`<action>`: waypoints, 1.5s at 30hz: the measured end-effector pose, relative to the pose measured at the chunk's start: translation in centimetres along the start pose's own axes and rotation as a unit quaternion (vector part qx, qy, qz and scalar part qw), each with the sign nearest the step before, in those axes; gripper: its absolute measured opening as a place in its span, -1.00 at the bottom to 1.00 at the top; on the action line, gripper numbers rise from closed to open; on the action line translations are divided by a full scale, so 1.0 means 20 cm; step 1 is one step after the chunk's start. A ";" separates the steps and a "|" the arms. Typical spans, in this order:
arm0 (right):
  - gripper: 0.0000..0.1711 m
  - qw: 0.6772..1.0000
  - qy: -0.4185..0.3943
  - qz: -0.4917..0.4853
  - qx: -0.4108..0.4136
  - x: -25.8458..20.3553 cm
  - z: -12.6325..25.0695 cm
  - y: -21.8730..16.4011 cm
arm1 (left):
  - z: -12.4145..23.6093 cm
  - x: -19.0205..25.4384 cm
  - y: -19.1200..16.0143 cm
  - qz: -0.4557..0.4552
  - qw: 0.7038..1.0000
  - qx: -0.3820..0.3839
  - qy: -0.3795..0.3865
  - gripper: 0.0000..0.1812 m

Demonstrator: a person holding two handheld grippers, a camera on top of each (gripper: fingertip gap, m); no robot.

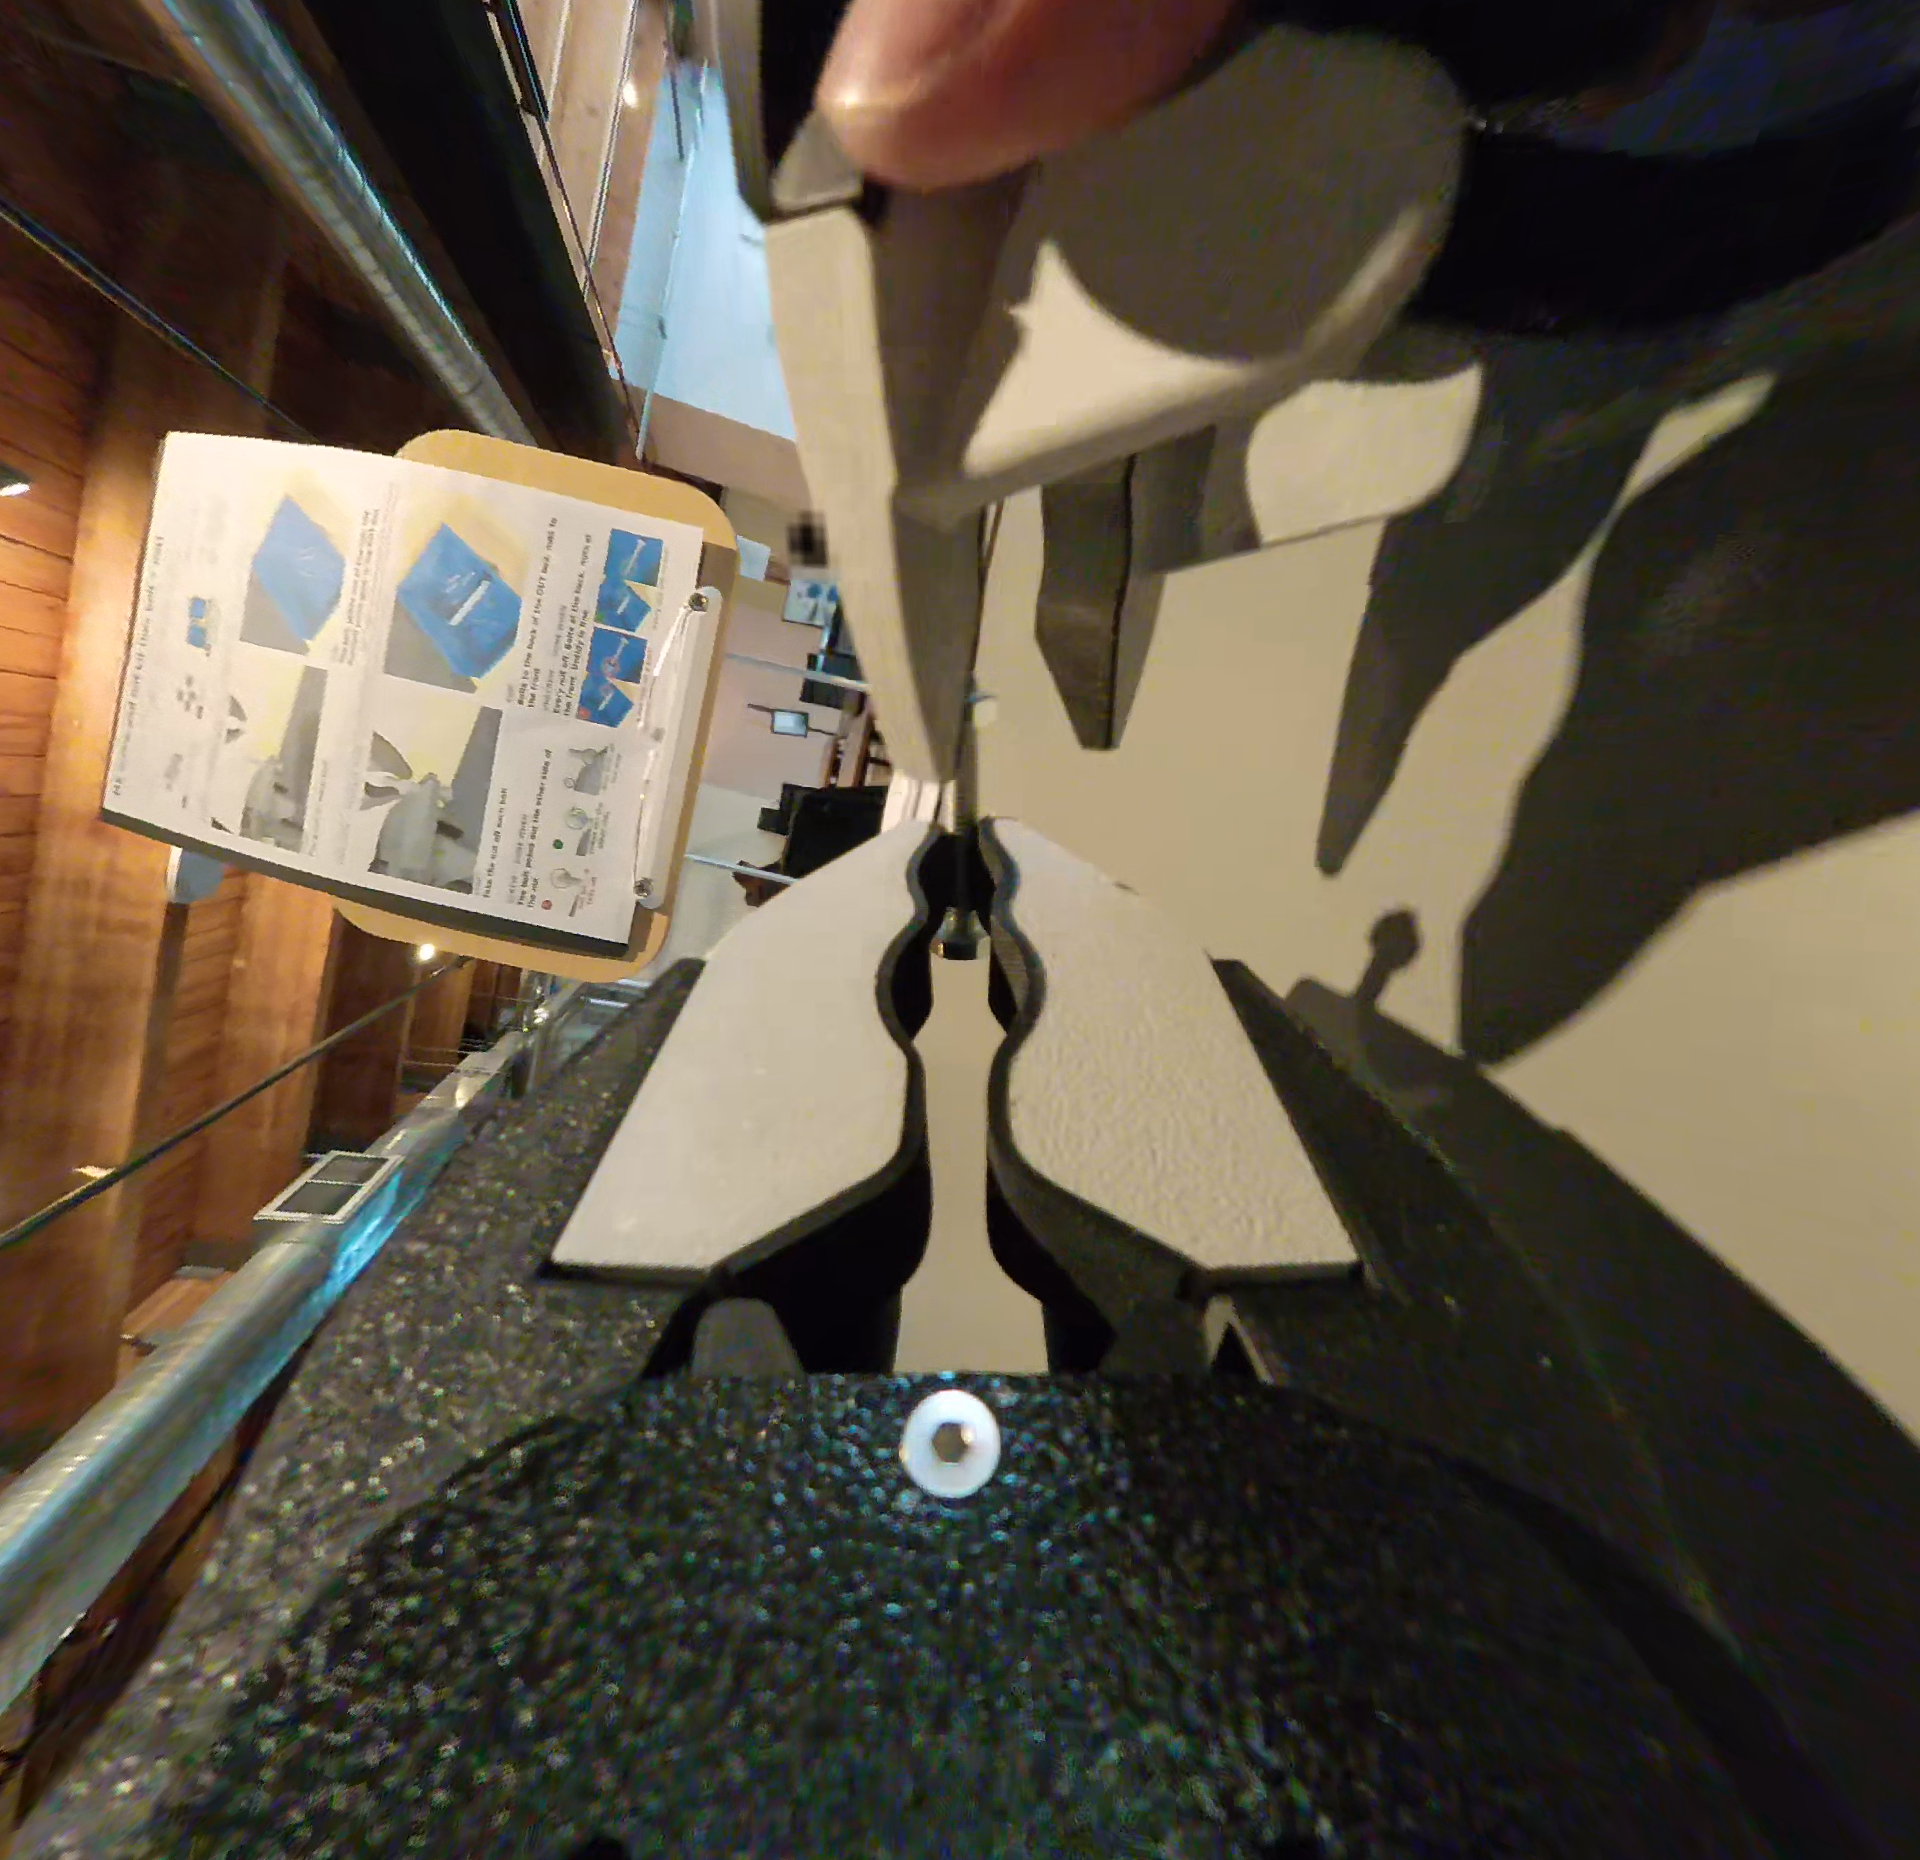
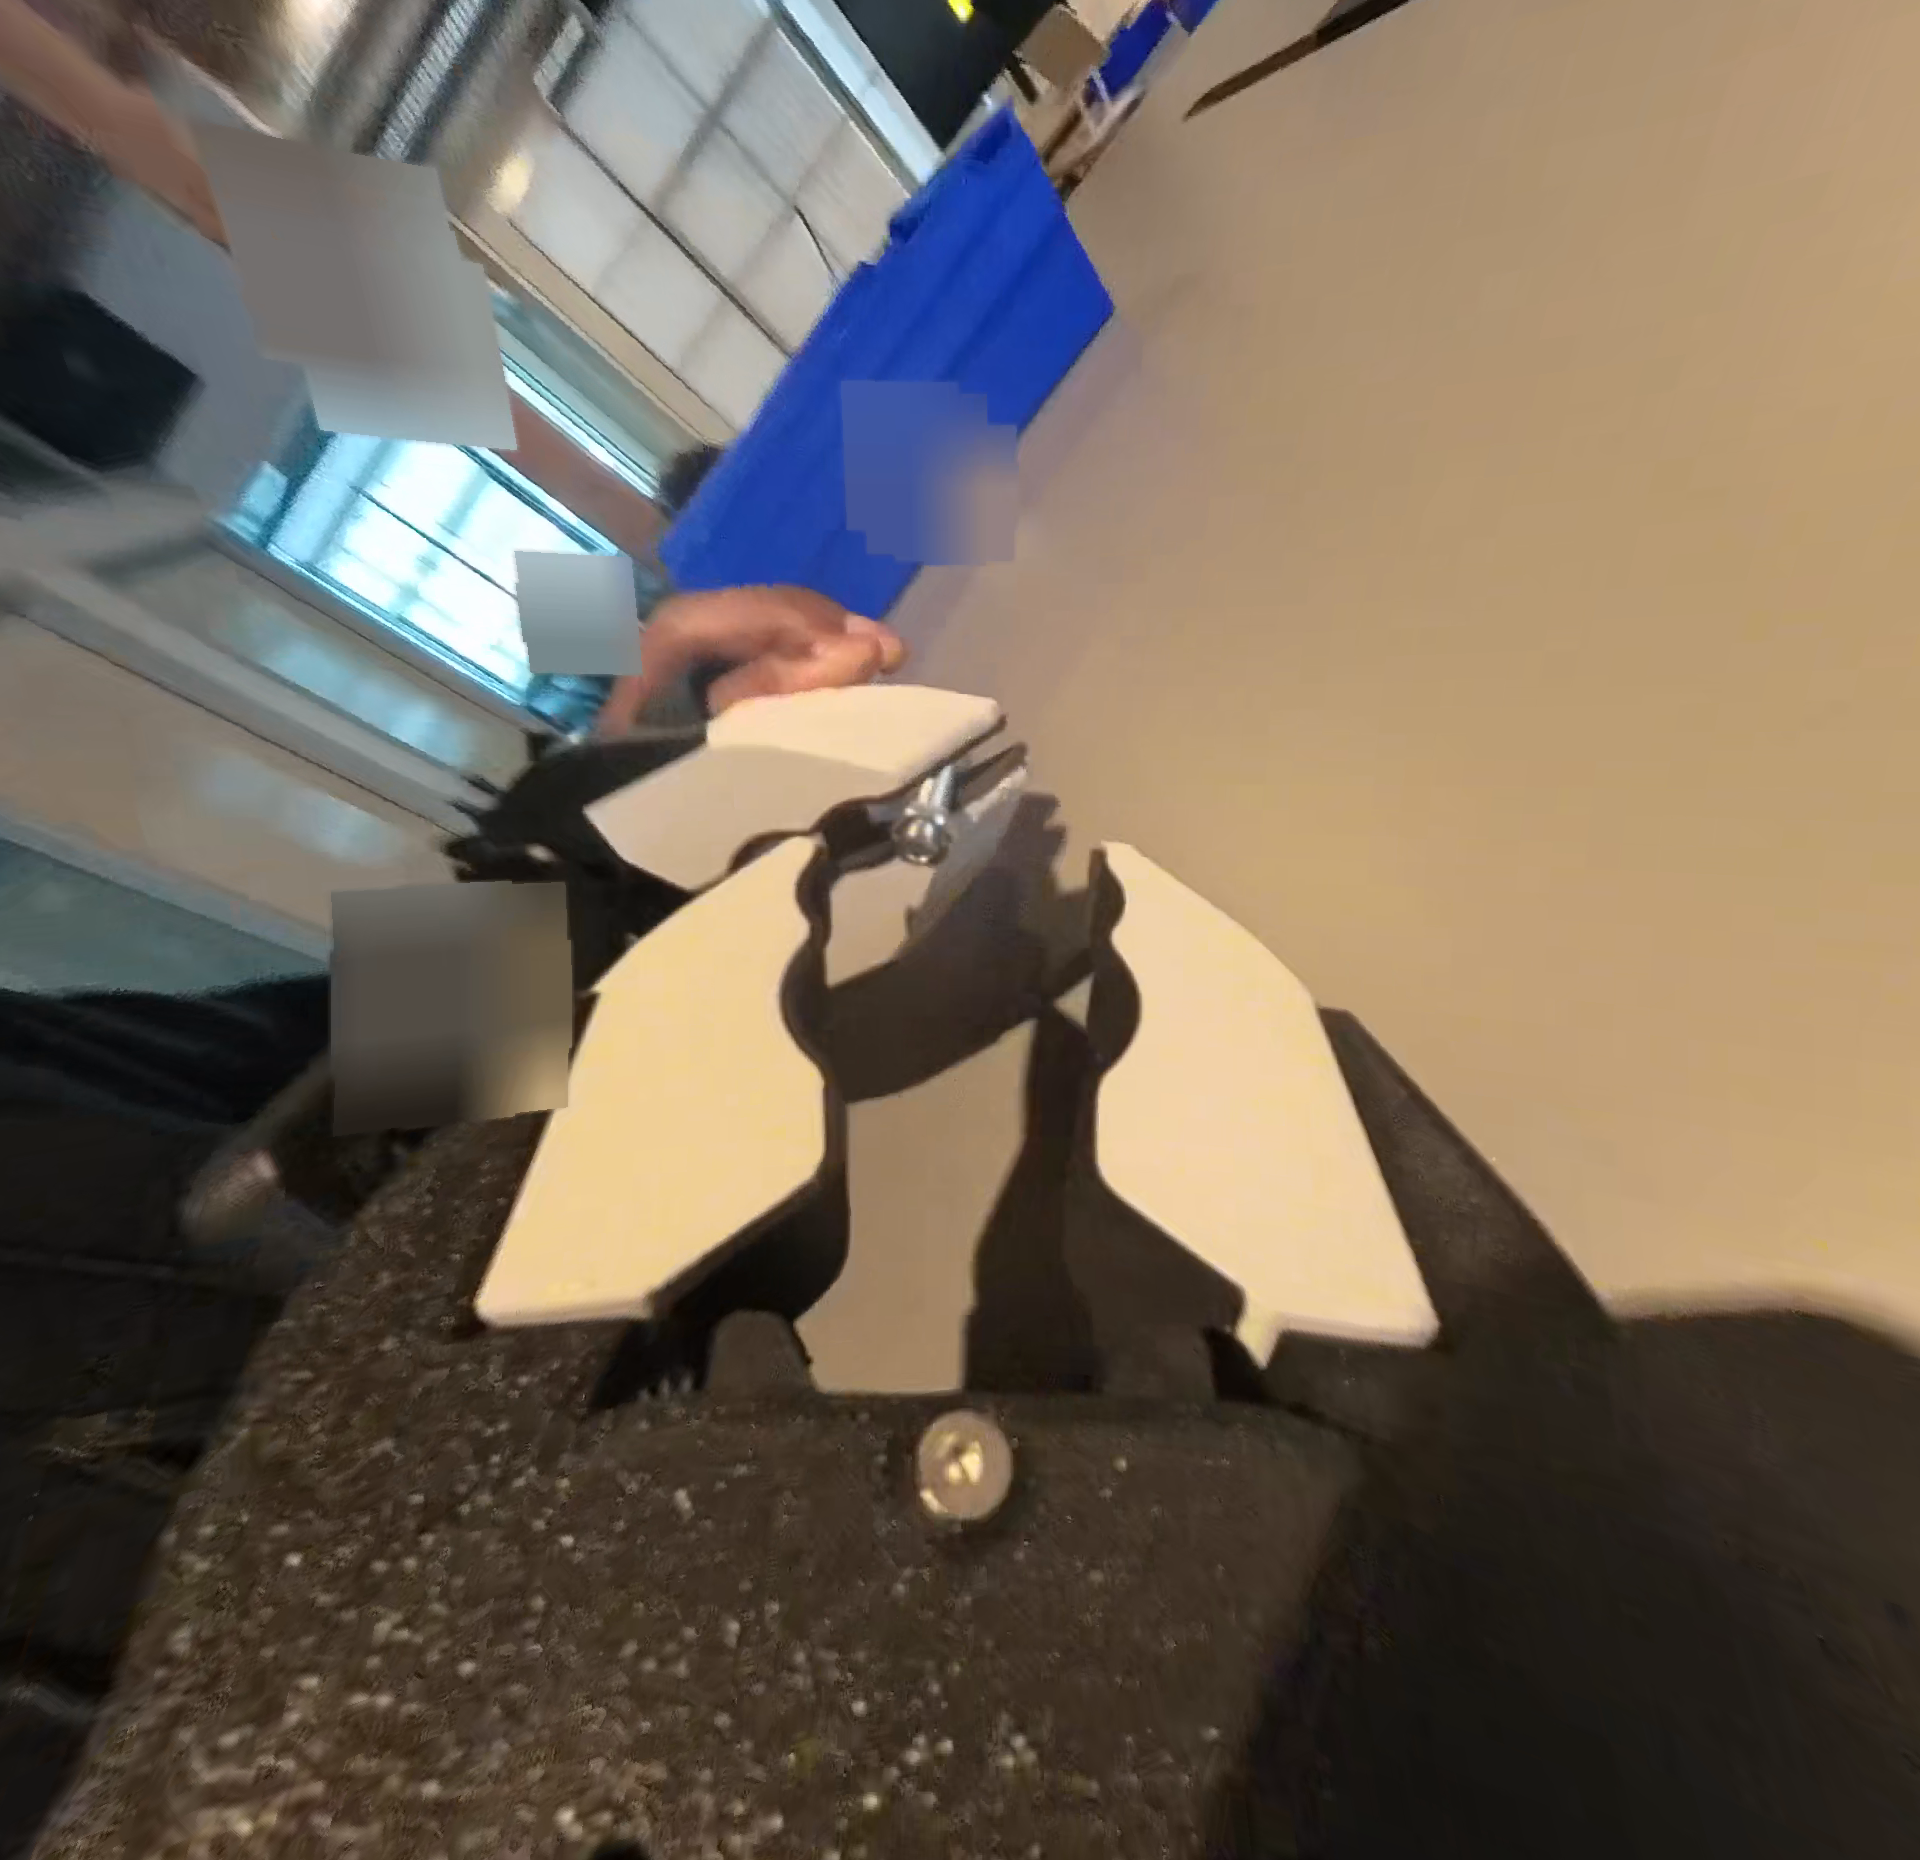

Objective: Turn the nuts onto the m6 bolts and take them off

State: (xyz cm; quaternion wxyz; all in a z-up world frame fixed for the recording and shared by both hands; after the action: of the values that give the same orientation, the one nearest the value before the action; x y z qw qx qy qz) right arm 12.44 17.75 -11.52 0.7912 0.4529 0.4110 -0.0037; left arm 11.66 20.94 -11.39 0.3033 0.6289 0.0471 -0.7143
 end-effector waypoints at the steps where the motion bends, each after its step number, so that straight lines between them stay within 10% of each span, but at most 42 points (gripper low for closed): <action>1: -0.44 0.999 -0.017 0.043 -0.001 0.01 0.01 0.00 | 0.00 0.00 0.00 0.005 1.000 0.002 -0.002 -0.94; 12: -0.80 0.907 -0.135 0.393 -0.065 -0.01 0.03 -0.01 | 0.00 0.04 0.03 0.002 1.000 0.019 -0.025 -0.94; 18: -0.87 0.994 -0.069 0.072 -0.038 -0.01 0.00 -0.01 | 0.00 0.04 0.01 -0.038 0.999 -0.007 -0.009 -0.94; 23: -0.81 0.996 0.022 -0.089 0.008 -0.02 0.00 0.00 | 0.00 0.03 0.02 -0.014 1.000 -0.002 -0.009 -0.94; 26: -0.54 1.000 -0.006 0.002 -0.004 0.00 0.02 -0.01 | 0.00 0.04 0.01 0.008 1.000 0.002 -0.019 -0.94; 36: -0.71 0.913 -0.115 0.384 -0.077 0.02 0.03 -0.02 | 0.00 0.07 0.02 0.028 0.998 0.019 -0.050 -0.94; 40: -0.87 0.948 -0.108 0.289 -0.073 0.02 0.00 -0.03 | 0.00 0.07 0.01 -0.004 0.999 0.005 -0.039 -0.94; 45: -0.87 0.996 -0.008 -0.084 -0.016 0.01 -0.02 -0.03 | 0.00 0.07 0.01 -0.042 0.999 -0.014 -0.023 -0.94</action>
State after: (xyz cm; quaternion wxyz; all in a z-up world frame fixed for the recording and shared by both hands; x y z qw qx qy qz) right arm 12.14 17.73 -12.13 0.7987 0.4038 0.4411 -0.0667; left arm 11.78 20.34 -12.68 0.2831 0.6054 0.0761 -0.7399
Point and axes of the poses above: each gripper's, where its closed fingertips meet, z back along the fingers, y out of its top, x = y × z across the jaws, the point moved 1 cm from there along z, back along the fingers, and after that the axes turned 5 degrees about -y, right-handed, at the moved point
